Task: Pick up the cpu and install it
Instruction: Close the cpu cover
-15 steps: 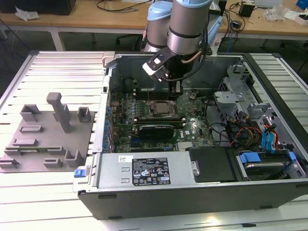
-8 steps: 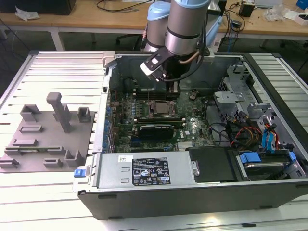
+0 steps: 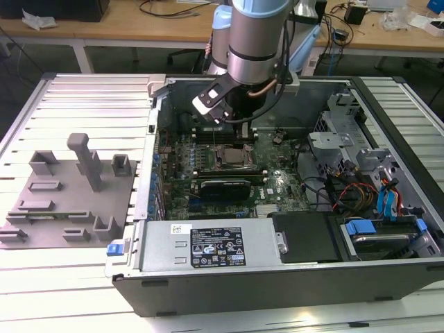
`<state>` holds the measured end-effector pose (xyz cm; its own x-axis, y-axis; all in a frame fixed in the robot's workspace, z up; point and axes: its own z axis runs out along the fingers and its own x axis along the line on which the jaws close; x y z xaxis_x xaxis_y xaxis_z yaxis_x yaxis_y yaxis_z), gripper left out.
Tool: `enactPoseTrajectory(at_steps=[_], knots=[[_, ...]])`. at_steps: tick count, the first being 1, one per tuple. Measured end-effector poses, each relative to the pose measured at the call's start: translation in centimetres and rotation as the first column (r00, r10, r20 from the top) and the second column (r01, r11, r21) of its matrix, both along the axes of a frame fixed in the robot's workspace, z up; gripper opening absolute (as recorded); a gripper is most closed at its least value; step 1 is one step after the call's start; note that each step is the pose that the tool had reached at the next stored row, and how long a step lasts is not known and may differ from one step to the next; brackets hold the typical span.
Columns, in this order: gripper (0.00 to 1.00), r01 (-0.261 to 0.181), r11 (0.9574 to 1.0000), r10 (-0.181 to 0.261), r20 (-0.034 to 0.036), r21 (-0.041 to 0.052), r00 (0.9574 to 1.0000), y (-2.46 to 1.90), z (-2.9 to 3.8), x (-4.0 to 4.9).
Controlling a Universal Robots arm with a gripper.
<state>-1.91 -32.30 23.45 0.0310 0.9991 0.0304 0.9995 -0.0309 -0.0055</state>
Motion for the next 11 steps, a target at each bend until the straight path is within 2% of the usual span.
enactPoseTrajectory(at_steps=[1, 11], knots=[[0.11, -0.001, 1.0000, 0.001, 0.0027, 0.0001, 1.0000, 0.00, -0.14, -0.31], [0.11, -0.001, 1.0000, 0.001, 0.0028, 0.0000, 1.0000, 0.00, -0.19, -0.34]])
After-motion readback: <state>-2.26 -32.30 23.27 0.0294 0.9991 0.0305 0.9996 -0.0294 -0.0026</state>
